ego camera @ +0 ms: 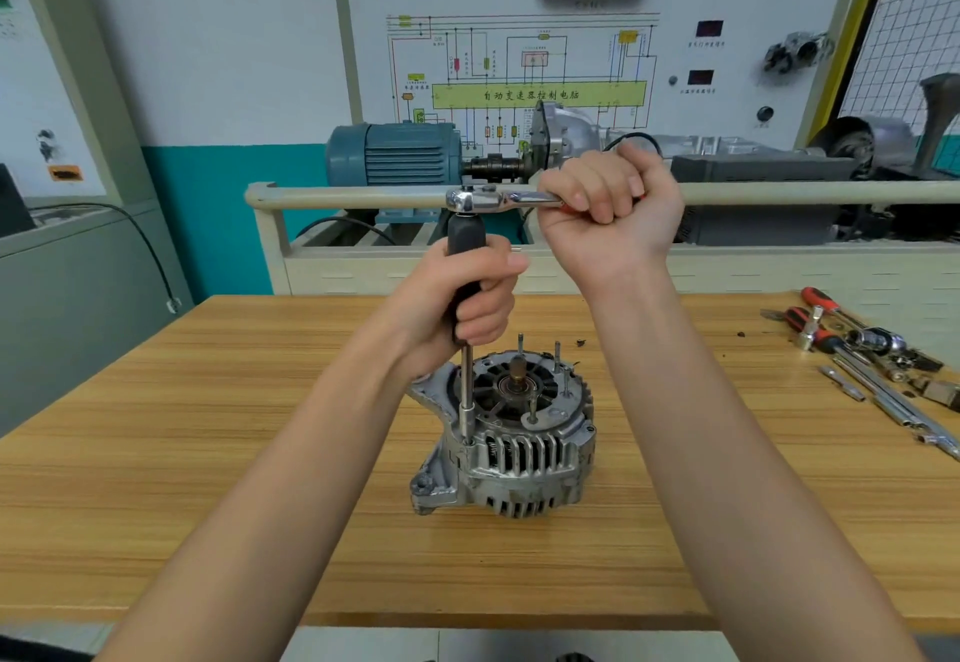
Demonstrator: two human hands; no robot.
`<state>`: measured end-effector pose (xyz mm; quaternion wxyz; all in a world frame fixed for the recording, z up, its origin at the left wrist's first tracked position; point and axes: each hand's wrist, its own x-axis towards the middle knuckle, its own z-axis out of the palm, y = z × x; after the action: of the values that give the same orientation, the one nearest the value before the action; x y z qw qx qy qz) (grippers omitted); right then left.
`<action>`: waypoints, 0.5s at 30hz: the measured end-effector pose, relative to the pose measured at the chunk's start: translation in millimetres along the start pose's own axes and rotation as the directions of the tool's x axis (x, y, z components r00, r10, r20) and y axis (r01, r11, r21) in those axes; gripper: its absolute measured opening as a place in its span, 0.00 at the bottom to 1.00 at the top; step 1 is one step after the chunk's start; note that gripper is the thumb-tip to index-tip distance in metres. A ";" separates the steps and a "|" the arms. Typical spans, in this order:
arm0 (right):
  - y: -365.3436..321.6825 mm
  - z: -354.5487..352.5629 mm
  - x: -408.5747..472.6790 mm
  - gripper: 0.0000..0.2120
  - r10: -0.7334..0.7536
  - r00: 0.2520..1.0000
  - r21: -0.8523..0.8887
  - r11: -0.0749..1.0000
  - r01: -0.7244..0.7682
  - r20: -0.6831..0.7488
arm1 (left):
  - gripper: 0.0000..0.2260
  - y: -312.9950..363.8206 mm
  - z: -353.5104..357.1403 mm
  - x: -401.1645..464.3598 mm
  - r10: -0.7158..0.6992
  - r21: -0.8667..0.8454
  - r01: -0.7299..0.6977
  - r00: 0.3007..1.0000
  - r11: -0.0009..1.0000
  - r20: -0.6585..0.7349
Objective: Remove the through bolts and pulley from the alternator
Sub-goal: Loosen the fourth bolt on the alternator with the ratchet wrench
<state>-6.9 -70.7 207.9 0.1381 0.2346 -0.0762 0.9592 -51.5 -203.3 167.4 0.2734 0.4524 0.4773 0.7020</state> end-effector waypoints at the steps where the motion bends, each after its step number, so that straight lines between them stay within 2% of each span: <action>1: -0.1 -1.0 1.1 0.21 -0.007 1.000 0.004 1.000 0.008 -0.006 | 0.17 -1.2 0.7 2.2 -0.010 -0.035 0.010 1.000 0.999 -0.013; 4: 0.3 0.2 -4.2 0.20 -0.099 0.995 -0.039 0.994 0.099 0.012 | 0.20 -5.6 2.8 6.0 -0.018 -0.034 0.014 0.993 0.999 -0.120; 7: 5.8 4.3 -17.5 0.21 -0.212 0.971 -0.192 0.954 0.231 0.115 | 0.23 -7.7 7.5 6.5 0.025 0.042 -0.013 0.954 0.999 -0.297; 9: 13.7 7.1 -28.8 0.23 -0.286 0.927 -0.315 0.881 0.353 0.241 | 0.22 -9.6 13.6 8.6 0.071 0.116 -0.023 0.897 0.993 -0.437; 11: 24.6 10.5 -38.3 0.23 -0.353 0.851 -0.371 0.786 0.495 0.389 | 0.20 -12.1 19.3 11.7 0.130 0.196 -0.024 0.826 0.980 -0.549; 13: 33.6 12.4 -43.9 0.21 -0.412 0.774 -0.373 0.703 0.605 0.480 | 0.18 -14.8 22.3 13.3 0.171 0.244 -0.026 0.784 0.969 -0.597; 15: 34.5 12.3 -44.5 0.20 -0.415 0.763 -0.371 0.693 0.618 0.497 | 0.18 -16.0 22.0 12.0 0.195 0.269 -0.037 0.785 0.962 -0.588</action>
<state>25.9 -116.3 195.0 0.4476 0.3792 -0.2838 0.7585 -37.9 -177.9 160.3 0.0038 0.2608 0.5930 0.7618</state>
